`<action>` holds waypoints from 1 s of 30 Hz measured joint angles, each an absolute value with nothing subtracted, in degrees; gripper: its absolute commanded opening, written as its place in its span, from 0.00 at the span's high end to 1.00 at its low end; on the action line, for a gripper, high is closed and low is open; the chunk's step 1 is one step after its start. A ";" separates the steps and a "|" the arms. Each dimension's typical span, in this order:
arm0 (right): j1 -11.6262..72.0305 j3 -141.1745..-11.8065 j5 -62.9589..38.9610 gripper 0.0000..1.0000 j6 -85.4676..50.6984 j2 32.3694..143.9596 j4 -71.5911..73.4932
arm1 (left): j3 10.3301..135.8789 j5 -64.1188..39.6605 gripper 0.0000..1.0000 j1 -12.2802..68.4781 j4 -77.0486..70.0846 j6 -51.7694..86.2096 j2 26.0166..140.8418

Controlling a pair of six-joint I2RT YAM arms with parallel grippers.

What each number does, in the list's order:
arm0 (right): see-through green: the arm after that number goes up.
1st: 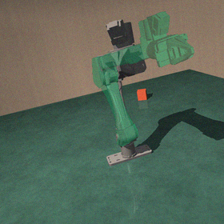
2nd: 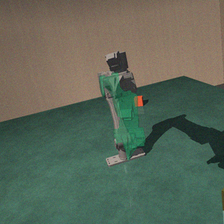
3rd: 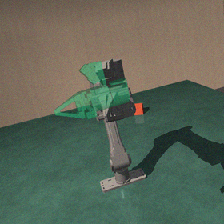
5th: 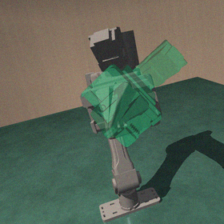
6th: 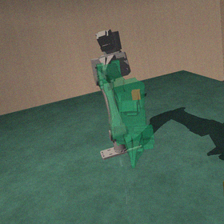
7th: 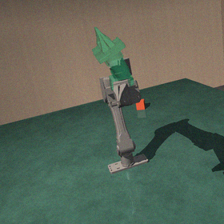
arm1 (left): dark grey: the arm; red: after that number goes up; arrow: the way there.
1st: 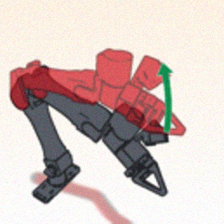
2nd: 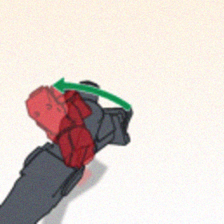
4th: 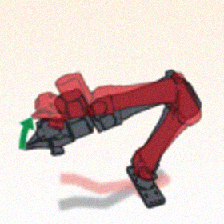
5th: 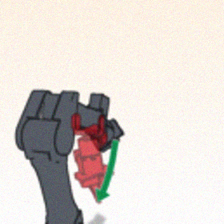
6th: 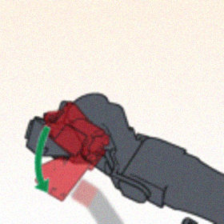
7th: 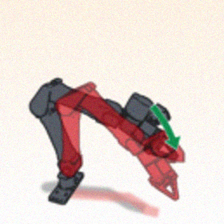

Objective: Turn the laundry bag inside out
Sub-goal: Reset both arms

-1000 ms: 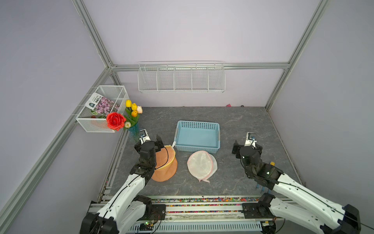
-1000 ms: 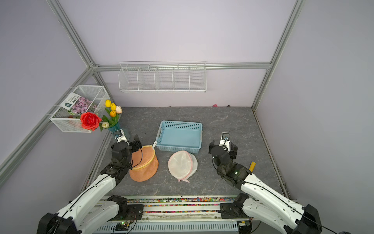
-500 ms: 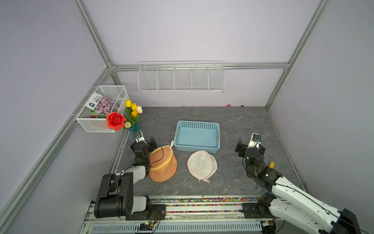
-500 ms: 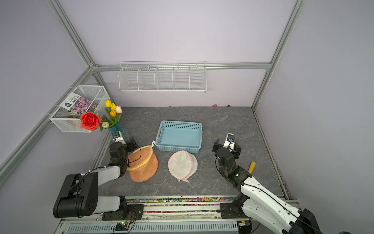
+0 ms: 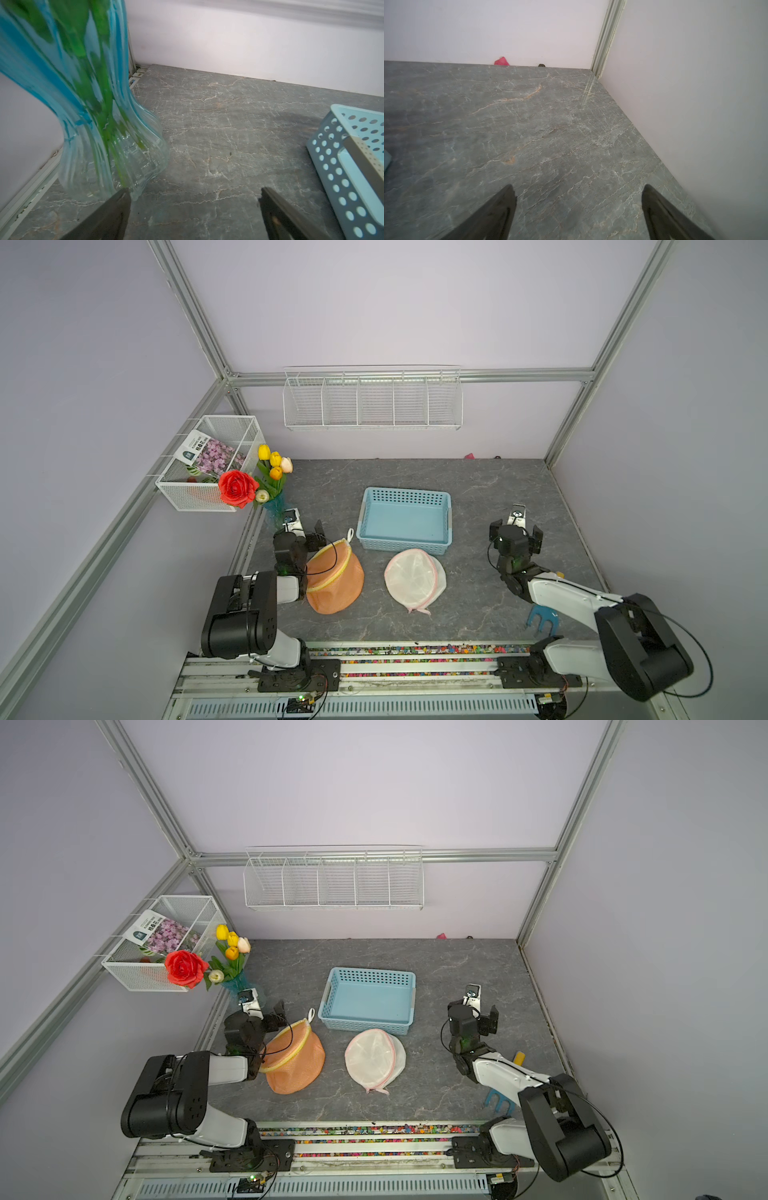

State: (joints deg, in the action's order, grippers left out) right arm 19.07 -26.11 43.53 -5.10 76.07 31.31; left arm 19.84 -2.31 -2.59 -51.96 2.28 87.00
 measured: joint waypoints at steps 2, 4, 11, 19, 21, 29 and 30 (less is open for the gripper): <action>17.80 -26.68 41.69 0.04 -3.97 76.31 31.05 | 19.84 -2.76 0.00 -2.85 -51.96 2.28 87.00; 16.86 -28.23 41.74 0.04 -3.53 76.29 29.36 | 19.84 -3.11 0.00 -2.98 -51.96 2.28 87.00; 15.11 -20.51 38.57 0.04 -3.81 75.81 35.81 | 19.84 -3.75 0.00 -3.14 -51.96 2.31 87.00; 8.08 -20.86 25.54 0.03 -3.66 77.10 37.87 | 19.84 -4.60 0.00 -3.73 -51.99 2.46 87.00; 6.44 -20.84 23.16 0.03 -4.10 77.01 38.04 | 19.84 -4.64 0.00 -3.75 -51.99 2.46 87.00; 2.22 -18.35 15.44 0.03 -6.24 74.48 40.60 | 19.84 -5.41 0.00 -3.99 -51.99 2.48 87.00; 1.89 -17.91 14.70 0.03 -6.22 74.54 41.74 | 19.84 -5.50 0.00 -4.08 -51.99 2.48 87.00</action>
